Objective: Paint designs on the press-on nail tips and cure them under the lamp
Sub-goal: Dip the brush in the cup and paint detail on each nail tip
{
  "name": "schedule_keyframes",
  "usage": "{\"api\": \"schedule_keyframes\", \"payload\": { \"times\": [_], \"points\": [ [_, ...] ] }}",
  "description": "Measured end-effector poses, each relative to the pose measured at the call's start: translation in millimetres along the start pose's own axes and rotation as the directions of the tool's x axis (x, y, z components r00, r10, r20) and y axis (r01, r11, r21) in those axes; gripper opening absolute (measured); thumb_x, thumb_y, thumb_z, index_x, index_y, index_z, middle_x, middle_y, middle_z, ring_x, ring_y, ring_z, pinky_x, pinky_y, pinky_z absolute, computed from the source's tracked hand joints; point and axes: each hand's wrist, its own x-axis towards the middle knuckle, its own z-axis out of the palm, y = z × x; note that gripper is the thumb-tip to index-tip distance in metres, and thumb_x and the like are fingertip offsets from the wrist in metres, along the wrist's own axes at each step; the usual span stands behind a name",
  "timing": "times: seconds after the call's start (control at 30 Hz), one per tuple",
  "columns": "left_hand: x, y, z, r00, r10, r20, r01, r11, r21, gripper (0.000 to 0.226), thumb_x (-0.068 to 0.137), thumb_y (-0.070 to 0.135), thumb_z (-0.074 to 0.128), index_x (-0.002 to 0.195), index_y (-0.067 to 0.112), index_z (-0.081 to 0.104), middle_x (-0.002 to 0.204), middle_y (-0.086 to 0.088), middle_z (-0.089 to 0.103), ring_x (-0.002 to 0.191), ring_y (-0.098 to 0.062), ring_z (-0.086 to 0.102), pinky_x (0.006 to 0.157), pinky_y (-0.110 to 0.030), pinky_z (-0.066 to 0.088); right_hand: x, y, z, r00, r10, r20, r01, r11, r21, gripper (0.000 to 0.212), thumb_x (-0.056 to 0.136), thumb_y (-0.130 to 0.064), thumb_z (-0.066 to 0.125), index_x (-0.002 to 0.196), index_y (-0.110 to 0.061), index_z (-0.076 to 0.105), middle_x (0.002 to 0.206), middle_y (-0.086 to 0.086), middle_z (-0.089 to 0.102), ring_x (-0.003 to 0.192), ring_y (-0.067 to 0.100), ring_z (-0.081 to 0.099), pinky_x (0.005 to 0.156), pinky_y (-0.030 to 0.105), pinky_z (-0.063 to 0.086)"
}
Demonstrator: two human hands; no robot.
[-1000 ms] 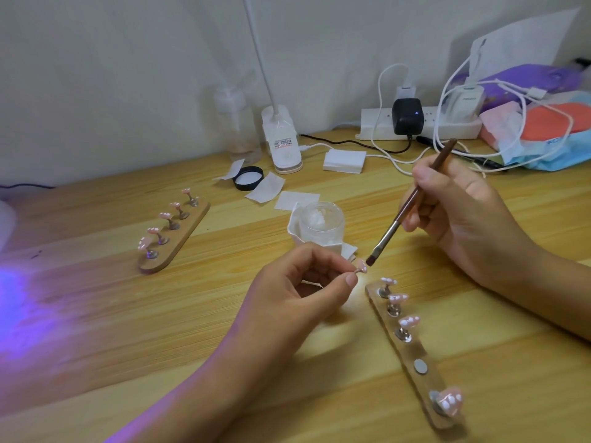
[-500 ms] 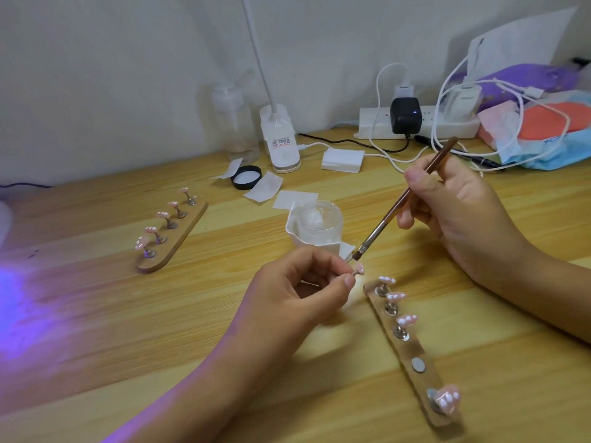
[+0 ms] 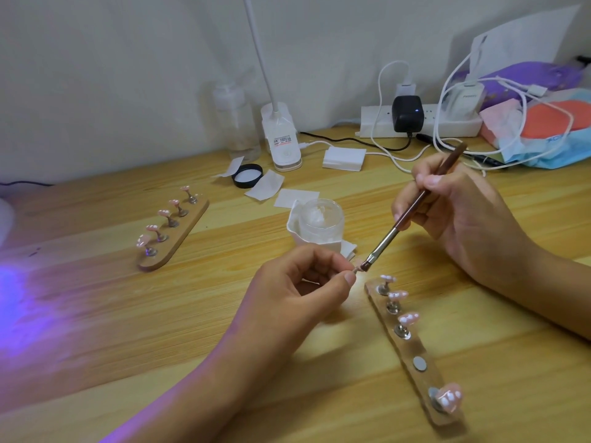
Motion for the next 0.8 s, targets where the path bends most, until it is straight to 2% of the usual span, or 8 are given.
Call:
{"api": "schedule_keyframes", "payload": {
  "times": [0.23, 0.33, 0.47, 0.57, 0.63, 0.73, 0.8],
  "points": [
    [0.2, 0.6, 0.2, 1.000, 0.012, -0.001, -0.012, 1.000, 0.007, 0.003, 0.077, 0.024, 0.069, 0.075, 0.023, 0.071, 0.069, 0.009, 0.063, 0.062, -0.003, 0.052, 0.058, -0.011, 0.042, -1.8, 2.9, -3.8, 0.996, -0.086, -0.016, 0.083, 0.988, -0.129, 0.002, 0.091, -0.015, 0.044, 0.092, -0.016, 0.045, 0.069, 0.004, 0.068, 0.071, 0.017, 0.065, 0.070, 0.025, 0.054],
    [0.3, 0.2, 0.3, 1.000, 0.012, 0.007, -0.012, 1.000, 0.011, 0.004, 0.077, 0.023, 0.068, 0.075, 0.025, 0.071, 0.069, 0.009, 0.063, 0.062, -0.003, 0.053, 0.058, -0.011, 0.043, -1.1, 1.4, -4.4, 0.993, -0.107, -0.040, 0.103, 0.991, -0.085, 0.003, 0.091, -0.016, 0.043, 0.093, -0.016, 0.046, 0.068, 0.002, 0.067, 0.070, 0.018, 0.064, 0.068, 0.025, 0.054],
    [0.3, 0.4, 0.8, 1.000, 0.010, 0.014, -0.010, 1.000, 0.013, 0.004, 0.077, 0.022, 0.069, 0.076, 0.024, 0.072, 0.083, -0.012, 0.069, 0.073, -0.006, 0.060, 0.063, -0.011, 0.047, 0.1, -0.9, -1.3, 0.998, -0.062, -0.017, 0.062, 0.998, -0.003, 0.005, 0.091, -0.012, 0.038, 0.090, -0.013, 0.043, 0.065, 0.005, 0.067, 0.067, 0.018, 0.063, 0.065, 0.024, 0.053],
    [0.5, 1.1, 0.8, 1.000, 0.016, 0.026, -0.017, 1.000, 0.017, 0.008, 0.077, 0.022, 0.068, 0.073, 0.028, 0.072, 0.069, -0.001, 0.064, 0.065, -0.003, 0.057, 0.058, -0.010, 0.044, -1.1, -0.9, -0.3, 0.999, -0.020, 0.034, 0.020, 1.000, -0.001, 0.004, 0.090, -0.012, 0.038, 0.088, -0.013, 0.042, 0.065, 0.007, 0.066, 0.065, 0.018, 0.063, 0.064, 0.025, 0.053],
    [0.2, 2.4, 0.6, 1.000, 0.014, 0.028, -0.014, 1.000, 0.016, 0.009, 0.077, 0.021, 0.068, 0.072, 0.028, 0.071, 0.067, 0.006, 0.063, 0.060, -0.001, 0.053, 0.056, -0.009, 0.041, -1.0, 0.3, -0.5, 0.999, -0.006, 0.039, 0.007, 1.000, -0.025, 0.003, 0.090, -0.012, 0.038, 0.088, -0.012, 0.041, 0.065, 0.007, 0.066, 0.065, 0.019, 0.062, 0.065, 0.025, 0.053],
    [-0.3, 2.8, 0.4, 1.000, 0.013, 0.027, -0.014, 1.000, 0.021, 0.004, 0.077, 0.022, 0.068, 0.076, 0.022, 0.072, 0.084, -0.012, 0.071, 0.069, -0.005, 0.058, 0.060, -0.010, 0.044, 0.3, 2.6, -2.3, 1.000, 0.000, -0.024, -0.001, 0.998, -0.066, 0.002, 0.089, -0.013, 0.040, 0.088, -0.012, 0.041, 0.065, 0.007, 0.067, 0.065, 0.019, 0.062, 0.065, 0.025, 0.053],
    [-0.7, 2.0, 0.2, 1.000, 0.012, 0.019, -0.013, 1.000, 0.024, 0.004, 0.078, 0.023, 0.068, 0.078, 0.022, 0.073, 0.090, -0.015, 0.070, 0.074, -0.008, 0.060, 0.063, -0.012, 0.046, 2.3, 3.5, -3.9, 0.997, 0.006, -0.076, -0.011, 0.998, -0.057, 0.003, 0.089, -0.014, 0.041, 0.088, -0.014, 0.044, 0.065, 0.006, 0.067, 0.066, 0.018, 0.063, 0.064, 0.025, 0.054]
  ]
}}
